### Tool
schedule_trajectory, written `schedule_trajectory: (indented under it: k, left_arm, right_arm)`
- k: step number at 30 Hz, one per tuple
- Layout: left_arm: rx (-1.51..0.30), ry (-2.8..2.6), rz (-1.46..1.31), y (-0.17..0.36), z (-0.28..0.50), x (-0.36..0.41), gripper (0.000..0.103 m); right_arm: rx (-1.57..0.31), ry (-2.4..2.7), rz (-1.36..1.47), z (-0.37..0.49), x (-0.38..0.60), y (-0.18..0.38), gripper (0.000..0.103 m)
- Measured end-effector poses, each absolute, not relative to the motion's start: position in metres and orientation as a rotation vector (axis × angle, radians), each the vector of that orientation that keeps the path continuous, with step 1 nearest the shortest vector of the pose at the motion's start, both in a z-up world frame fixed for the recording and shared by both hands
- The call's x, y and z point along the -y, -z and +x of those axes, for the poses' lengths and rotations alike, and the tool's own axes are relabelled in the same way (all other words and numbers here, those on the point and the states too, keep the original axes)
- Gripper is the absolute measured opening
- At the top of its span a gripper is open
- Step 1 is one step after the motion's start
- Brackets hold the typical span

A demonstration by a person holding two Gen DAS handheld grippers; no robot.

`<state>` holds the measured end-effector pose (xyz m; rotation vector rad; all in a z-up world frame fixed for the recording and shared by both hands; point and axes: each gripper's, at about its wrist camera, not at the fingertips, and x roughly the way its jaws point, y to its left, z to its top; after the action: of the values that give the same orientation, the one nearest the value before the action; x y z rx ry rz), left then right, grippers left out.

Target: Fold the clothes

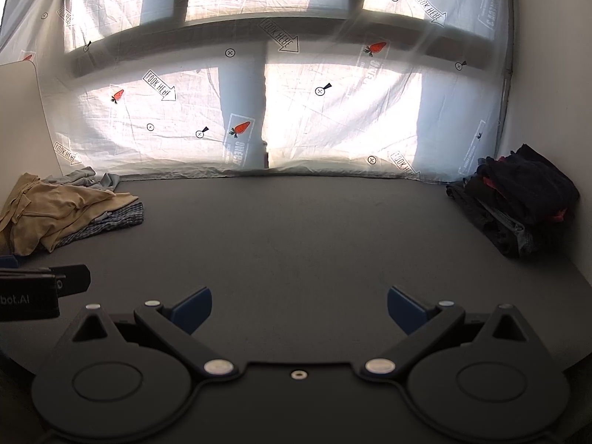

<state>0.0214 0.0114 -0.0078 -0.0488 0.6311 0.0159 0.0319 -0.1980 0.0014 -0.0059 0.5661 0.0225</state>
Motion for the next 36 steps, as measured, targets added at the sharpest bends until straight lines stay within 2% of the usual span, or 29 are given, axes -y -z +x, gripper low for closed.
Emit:
schedule_trajectory:
  k: [9,21,29,36]
  left_arm:
    - [-0.693,-0.027,-0.065,0.018,0.056,-0.001,0.103]
    - [-0.811,-0.135,-0.203,0.011,0.159,-0.016,0.103]
    - [-0.87,-0.296,-0.307,0.025,0.193,-0.063,0.103]
    - [-0.894,-0.422,-0.336,0.042,0.218,-0.142,0.103]
  right_arm:
    - [-0.613,-0.091,0.127,0.073,0.228,0.016,0.103]
    - [-0.616,-0.2,0.349,0.192,0.251,0.021,0.103]
    - [-0.718,-0.316,0.291,0.261,0.216,0.034,0.103]
    - [-0.777,-0.41,0.228,0.307,0.146,0.043,0.103]
